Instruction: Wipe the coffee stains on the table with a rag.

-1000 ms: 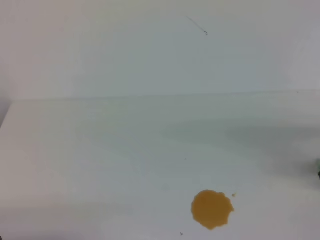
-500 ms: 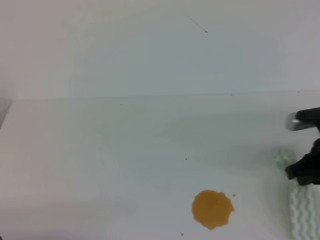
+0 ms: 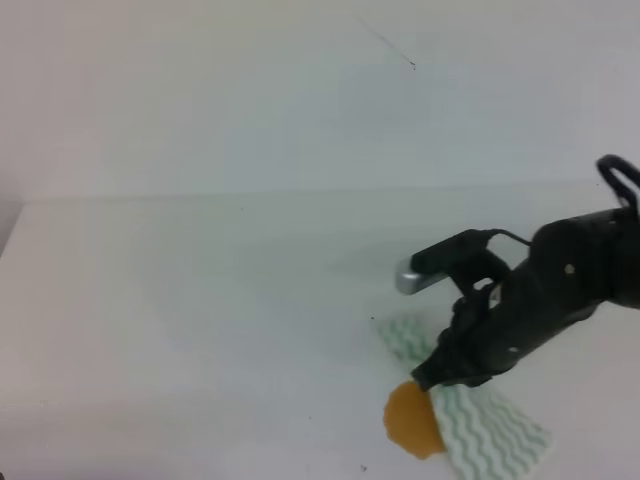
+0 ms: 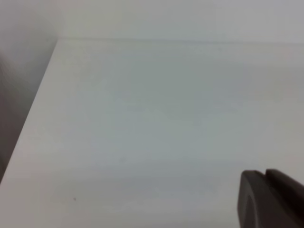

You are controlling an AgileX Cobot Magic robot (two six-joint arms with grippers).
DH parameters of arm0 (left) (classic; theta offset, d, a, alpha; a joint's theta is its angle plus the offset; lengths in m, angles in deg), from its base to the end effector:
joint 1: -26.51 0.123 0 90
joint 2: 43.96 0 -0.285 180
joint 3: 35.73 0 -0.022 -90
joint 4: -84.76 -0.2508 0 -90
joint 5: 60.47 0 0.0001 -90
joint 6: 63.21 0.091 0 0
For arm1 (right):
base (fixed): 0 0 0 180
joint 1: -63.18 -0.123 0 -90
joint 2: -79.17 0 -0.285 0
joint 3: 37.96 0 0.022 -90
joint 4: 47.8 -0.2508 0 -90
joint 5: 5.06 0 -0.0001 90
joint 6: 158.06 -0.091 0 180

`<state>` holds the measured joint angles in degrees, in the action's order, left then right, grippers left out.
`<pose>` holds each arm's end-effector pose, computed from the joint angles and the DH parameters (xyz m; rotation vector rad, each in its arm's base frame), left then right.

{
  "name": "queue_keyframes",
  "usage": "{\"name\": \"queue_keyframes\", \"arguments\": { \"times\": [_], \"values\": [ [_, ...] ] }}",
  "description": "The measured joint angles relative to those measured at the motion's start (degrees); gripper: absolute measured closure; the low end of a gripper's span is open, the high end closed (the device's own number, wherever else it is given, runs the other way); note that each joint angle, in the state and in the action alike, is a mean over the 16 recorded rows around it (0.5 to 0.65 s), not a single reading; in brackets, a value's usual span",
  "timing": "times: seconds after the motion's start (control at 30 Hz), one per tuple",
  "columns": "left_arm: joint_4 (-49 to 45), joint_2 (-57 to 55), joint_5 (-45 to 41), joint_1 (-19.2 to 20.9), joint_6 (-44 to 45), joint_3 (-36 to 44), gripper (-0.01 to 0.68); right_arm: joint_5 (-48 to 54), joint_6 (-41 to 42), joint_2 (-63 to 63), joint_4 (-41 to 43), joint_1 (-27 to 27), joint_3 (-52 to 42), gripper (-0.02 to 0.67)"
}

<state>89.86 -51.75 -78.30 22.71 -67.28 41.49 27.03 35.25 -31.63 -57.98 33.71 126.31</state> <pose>0.0540 -0.0061 0.1852 -0.0609 1.7963 -0.1834 0.3000 0.1793 0.1737 -0.8399 2.6504 0.2427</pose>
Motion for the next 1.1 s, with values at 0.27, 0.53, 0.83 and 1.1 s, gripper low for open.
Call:
{"name": "queue_keyframes", "arguments": {
  "times": [0.27,0.53,0.83,1.1],
  "values": [
    [0.0,0.0,0.0,0.0,0.0,0.0,0.675,3.2,-1.0,-8.1,0.2,-3.5,5.6,0.627],
    [0.0,0.0,0.0,0.0,0.0,0.0,0.675,6.5,-1.1,-11.4,0.5,-5.7,6.9,0.627],
    [0.0,0.0,0.0,0.0,0.0,0.0,0.675,8.4,-1.6,-11.6,0.6,-9.6,6.9,0.627],
    [0.0,0.0,0.0,0.0,0.0,0.0,0.675,8.5,-4.8,-11.6,3.4,-8.7,6.9,0.627]
  ]
}}
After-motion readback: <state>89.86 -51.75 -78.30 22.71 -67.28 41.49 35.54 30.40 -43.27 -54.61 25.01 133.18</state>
